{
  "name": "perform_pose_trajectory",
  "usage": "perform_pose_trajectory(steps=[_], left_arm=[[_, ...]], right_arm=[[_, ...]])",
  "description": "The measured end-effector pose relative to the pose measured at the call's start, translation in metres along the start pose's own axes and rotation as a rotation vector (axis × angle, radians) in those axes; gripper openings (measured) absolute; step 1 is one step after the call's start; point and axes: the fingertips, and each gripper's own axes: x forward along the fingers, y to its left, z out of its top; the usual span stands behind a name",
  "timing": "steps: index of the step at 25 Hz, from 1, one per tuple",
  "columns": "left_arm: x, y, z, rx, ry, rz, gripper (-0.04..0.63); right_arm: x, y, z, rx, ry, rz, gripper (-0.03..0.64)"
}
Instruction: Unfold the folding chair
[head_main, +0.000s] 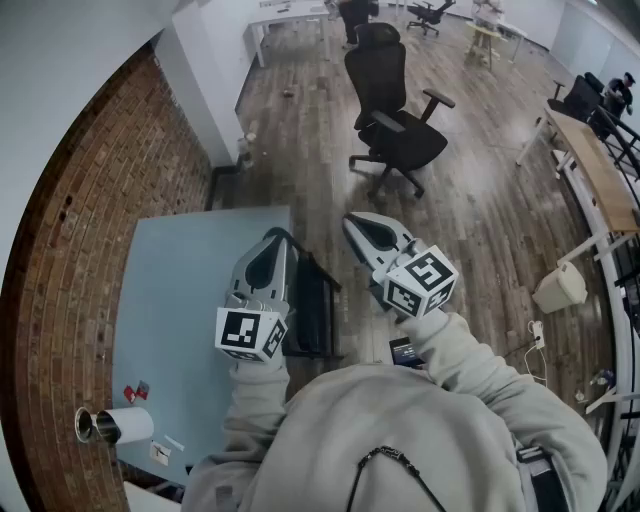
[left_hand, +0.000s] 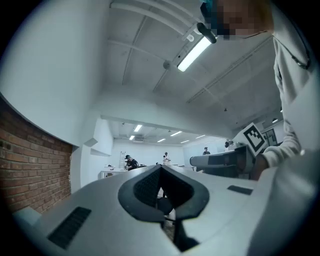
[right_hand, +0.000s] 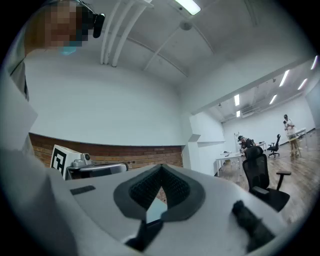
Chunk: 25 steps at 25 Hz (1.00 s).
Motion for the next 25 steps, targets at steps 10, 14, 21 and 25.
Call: perform_pose_trajectory(steps=[10,14,21,25], left_arm=[[0.012,-0.03,-0.025,0.016,0.092,0.156,0.005],[-0.008,-0.019,-0.035,0.03,0.141,0.224,0.005],[-0.003,0.014,-0.028,0.062,0.131,0.225,0.005],[0.012,0.027,-0.03,0.068,0.135,0.18,0.005]], right_arm=[[-0.009,-0.041,-0.012,0.037,0.015,0.147,0.008],[0.003,-0.038,-0.024,0.074,0.012,0.186,0.008],[0.035,-0.04,-0.021,0.096,-0.005,0.164,0.008],[0.052,-0.039,-0.018,0.085,0.001,0.151,0.008]])
